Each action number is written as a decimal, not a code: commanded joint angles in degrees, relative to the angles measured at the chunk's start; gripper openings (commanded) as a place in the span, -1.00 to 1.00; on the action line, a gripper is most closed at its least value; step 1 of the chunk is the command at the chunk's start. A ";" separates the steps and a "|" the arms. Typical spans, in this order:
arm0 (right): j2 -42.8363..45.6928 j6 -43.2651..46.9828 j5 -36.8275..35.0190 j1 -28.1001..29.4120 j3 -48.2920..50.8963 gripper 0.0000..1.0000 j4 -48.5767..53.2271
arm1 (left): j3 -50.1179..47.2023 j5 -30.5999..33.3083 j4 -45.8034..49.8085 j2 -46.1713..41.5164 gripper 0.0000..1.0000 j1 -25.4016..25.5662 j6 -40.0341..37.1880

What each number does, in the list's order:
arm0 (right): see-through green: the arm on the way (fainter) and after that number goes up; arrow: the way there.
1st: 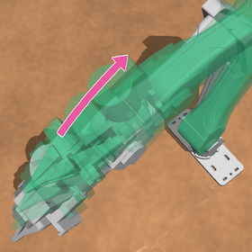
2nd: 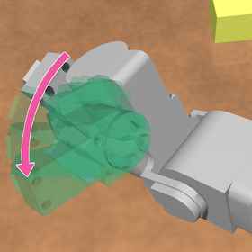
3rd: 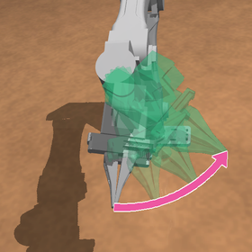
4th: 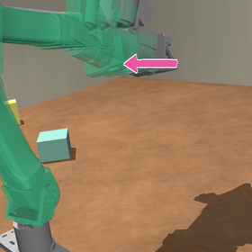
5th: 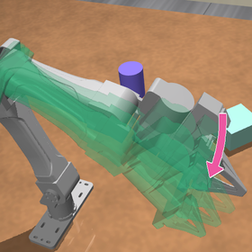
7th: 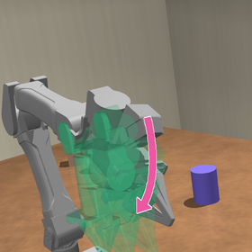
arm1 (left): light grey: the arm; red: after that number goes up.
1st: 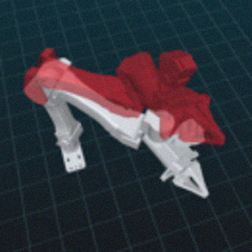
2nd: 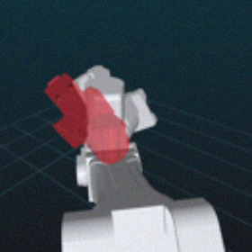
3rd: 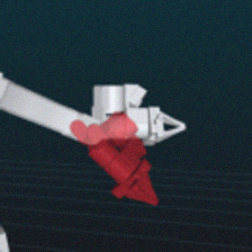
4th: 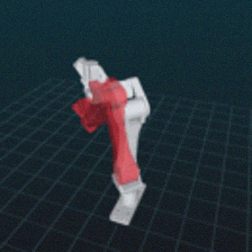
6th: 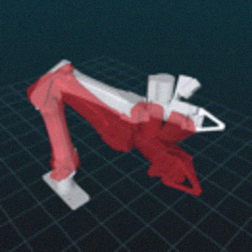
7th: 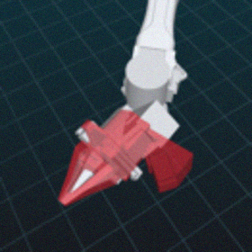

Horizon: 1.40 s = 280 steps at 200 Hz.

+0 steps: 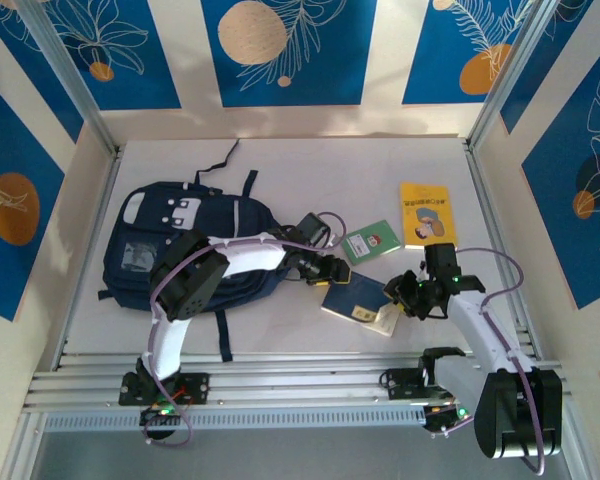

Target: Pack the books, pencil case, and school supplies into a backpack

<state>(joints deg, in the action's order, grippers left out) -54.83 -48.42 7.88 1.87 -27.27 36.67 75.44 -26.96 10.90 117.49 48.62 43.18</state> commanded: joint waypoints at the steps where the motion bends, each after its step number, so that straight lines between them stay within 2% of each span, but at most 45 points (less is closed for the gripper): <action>1: 0.78 -1.30 4.41 0.11 2.47 -0.25 0.43 | -0.41 -0.99 1.67 -0.68 0.08 1.13 -0.11; 52: 4.13 -3.46 3.84 -0.09 5.35 -0.48 0.43 | -0.68 -0.59 2.09 -0.83 0.08 1.13 -0.02; 95: 6.89 -1.30 1.50 -0.81 2.57 -1.00 3.09 | -0.50 0.04 3.63 -2.52 0.08 0.64 -1.12; 123: 7.42 2.75 2.46 -0.50 -2.87 -1.00 3.81 | -0.69 2.73 7.94 -7.85 0.11 -2.19 -4.54; 147: 6.81 5.42 3.55 2.04 -8.42 -1.00 3.64 | 1.38 5.40 14.38 -13.27 0.17 -5.55 -10.77; 173: 4.91 9.48 4.69 7.17 -15.06 -1.00 2.83 | 7.44 8.93 23.75 -16.51 0.19 -7.29 -23.90; 189: 3.14 12.56 3.05 11.07 -18.97 -1.00 2.79 | 9.77 9.61 26.29 -17.48 0.20 -7.65 -31.70; 218: -1.42 20.33 1.81 18.44 -25.53 -0.98 2.95 | 10.32 1.51 24.87 -17.63 0.22 -8.62 -45.61; 232: -3.64 23.31 2.12 21.07 -27.76 -0.95 3.66 | 9.33 -6.29 24.12 -16.74 0.24 -9.11 -53.26; 245: -5.11 25.58 3.54 22.80 -28.75 -0.93 3.50 | 7.80 -9.59 22.26 -16.14 0.26 -9.24 -58.61; 257: -6.09 27.06 3.41 24.01 -29.32 -0.91 3.80 | 6.63 -9.52 18.87 -15.77 0.27 -9.91 -60.92; 280: -6.36 28.88 3.98 25.73 -28.58 -0.89 2.29 | 6.46 -16.94 16.75 -13.32 0.26 -12.60 -65.50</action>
<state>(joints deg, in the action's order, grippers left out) -61.28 -25.02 9.76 26.04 -54.87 39.72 82.59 -34.06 30.63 101.51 38.96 -11.11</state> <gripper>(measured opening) 0.056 0.632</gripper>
